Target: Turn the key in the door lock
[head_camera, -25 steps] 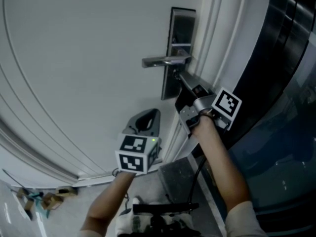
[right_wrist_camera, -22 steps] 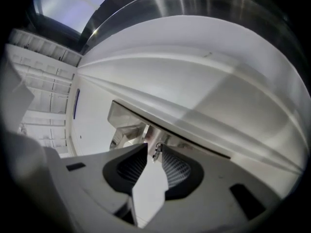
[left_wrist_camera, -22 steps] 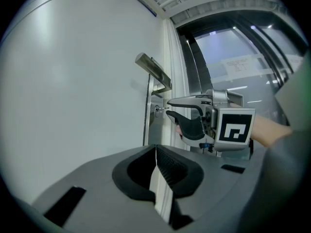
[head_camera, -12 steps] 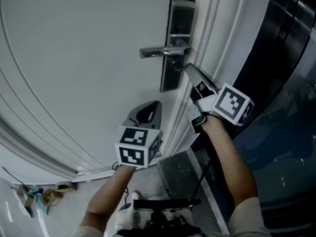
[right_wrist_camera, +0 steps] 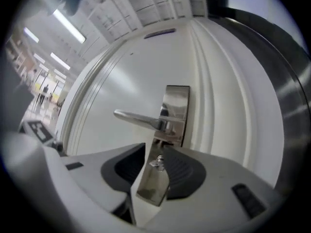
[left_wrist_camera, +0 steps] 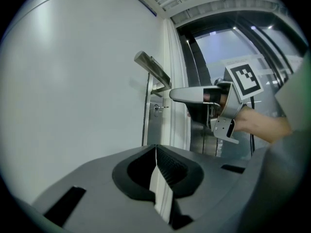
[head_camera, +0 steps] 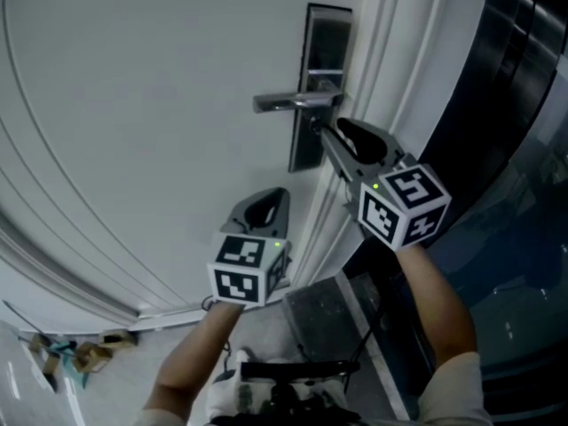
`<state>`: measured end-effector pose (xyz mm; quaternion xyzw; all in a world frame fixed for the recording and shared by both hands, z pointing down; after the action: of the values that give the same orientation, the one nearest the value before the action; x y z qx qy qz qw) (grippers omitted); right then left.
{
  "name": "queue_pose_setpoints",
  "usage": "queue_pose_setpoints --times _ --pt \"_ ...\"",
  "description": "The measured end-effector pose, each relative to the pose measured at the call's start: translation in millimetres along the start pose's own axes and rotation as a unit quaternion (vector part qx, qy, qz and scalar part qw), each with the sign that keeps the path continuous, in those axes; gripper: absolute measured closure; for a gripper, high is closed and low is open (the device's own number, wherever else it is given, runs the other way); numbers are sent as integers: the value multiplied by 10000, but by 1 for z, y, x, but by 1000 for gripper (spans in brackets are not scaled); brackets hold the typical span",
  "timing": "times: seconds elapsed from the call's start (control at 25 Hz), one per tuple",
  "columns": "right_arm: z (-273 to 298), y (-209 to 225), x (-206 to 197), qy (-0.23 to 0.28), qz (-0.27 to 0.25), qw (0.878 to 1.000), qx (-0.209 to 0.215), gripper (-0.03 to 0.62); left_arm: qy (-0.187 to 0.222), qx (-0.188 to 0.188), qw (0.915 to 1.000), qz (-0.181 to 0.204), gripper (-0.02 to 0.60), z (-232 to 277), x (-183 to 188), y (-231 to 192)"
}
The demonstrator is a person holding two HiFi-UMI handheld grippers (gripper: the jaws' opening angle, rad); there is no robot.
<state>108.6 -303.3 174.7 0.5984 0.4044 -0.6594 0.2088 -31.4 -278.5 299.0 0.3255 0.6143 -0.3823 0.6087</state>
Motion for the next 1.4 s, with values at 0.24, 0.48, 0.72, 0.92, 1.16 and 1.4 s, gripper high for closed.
queue_pose_setpoints --times 0.24,0.48,0.72,0.92,1.16,1.4 --pt "13 -17 -8 -911 -2792 9559 -32 444 -17 44 10000 -25 566 -2 -2 -4" --pt "27 -24 -22 -1395 -4415 8863 -50 444 7 45 10000 -26 566 -1 -2 -6" --pt "41 -24 -31 -1552 -5216 8383 -334 448 13 54 10000 -20 566 -1 -1 -7" --pt "46 -20 -33 -1619 -4951 8527 -382 548 7 84 10000 -40 566 -3 -2 -9" --pt "46 -15 -30 -1491 -3613 9196 -390 569 -12 101 9999 -41 566 -4 -2 -11" --pt "45 -7 -26 -1291 -2046 9692 -450 568 -54 64 10000 -20 566 -3 -5 -8"
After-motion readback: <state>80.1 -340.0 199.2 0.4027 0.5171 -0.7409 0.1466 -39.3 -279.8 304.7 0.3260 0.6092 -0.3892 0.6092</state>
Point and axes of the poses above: the fingertips, and each gripper's own axes: z forward along the fingers, y to its right, x out of its top, the point moved 7 cm from there along -z, backward along the fingers, and after that the axes turned 2 degrees about x, right-handed, at the moved point
